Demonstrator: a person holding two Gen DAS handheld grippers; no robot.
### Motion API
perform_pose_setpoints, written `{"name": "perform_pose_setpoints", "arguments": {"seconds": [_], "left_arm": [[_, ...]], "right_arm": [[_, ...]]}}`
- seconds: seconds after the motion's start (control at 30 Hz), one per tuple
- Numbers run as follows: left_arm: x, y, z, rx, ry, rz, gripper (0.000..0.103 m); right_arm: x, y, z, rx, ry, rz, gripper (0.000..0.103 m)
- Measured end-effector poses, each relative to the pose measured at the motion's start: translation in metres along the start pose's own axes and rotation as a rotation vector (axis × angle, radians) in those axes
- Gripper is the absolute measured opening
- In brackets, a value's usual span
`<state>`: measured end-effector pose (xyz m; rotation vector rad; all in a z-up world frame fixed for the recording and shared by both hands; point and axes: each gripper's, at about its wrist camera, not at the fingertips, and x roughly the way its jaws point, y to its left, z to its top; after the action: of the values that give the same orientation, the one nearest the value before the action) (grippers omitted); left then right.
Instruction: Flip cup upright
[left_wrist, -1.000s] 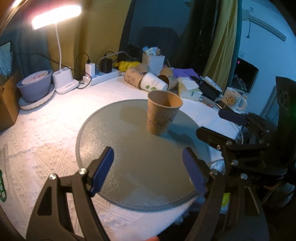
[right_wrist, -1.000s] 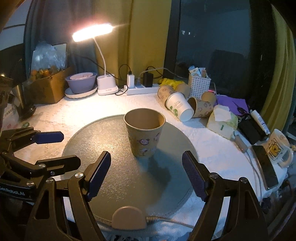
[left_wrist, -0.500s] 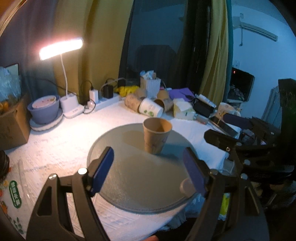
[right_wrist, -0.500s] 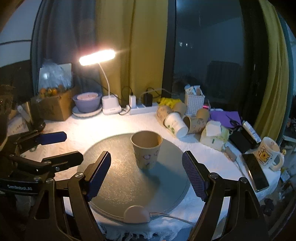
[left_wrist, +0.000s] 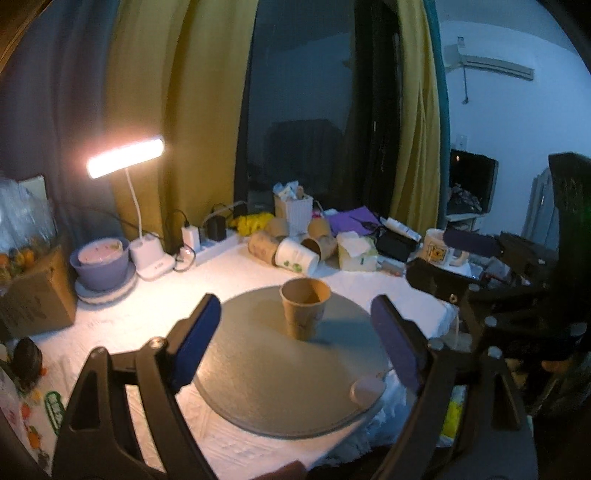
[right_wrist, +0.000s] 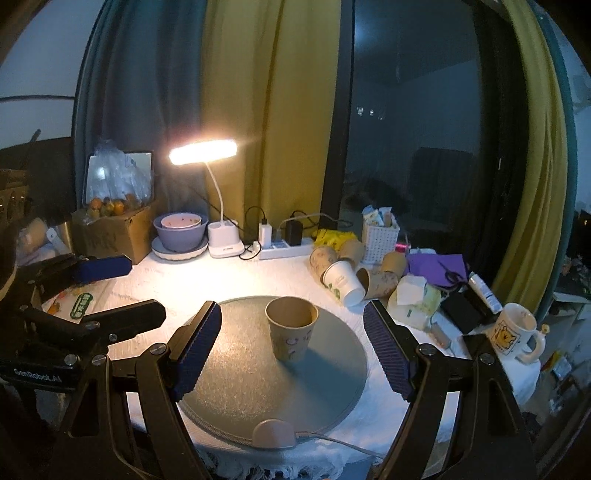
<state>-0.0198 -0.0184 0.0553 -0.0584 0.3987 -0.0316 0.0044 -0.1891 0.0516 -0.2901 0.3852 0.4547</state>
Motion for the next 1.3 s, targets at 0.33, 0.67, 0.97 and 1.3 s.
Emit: {"name": "perform_pose_setpoints", "arguments": {"seconds": [0.33,0.67,0.97,1.3], "left_arm": [[-0.019,0.001,0.014,0.008,-0.058,0.048,0.085],[-0.04,-0.004,0.021,0.022,-0.128,0.053,0.085],[-0.038,-0.003,0.021,0.017,-0.126,0.063,0.085],[-0.041,-0.005,0.018,0.016,-0.132,0.055,0.085]], "right_arm": [[-0.023,-0.006,0.011,0.012,-0.058,-0.018,0.082],[-0.044,-0.012,0.017,0.013,-0.099,-0.032,0.082],[-0.04,-0.011,0.016,0.014,-0.089,-0.03,0.082],[-0.04,-0.011,0.015,0.014,-0.087,-0.028,0.082]]}}
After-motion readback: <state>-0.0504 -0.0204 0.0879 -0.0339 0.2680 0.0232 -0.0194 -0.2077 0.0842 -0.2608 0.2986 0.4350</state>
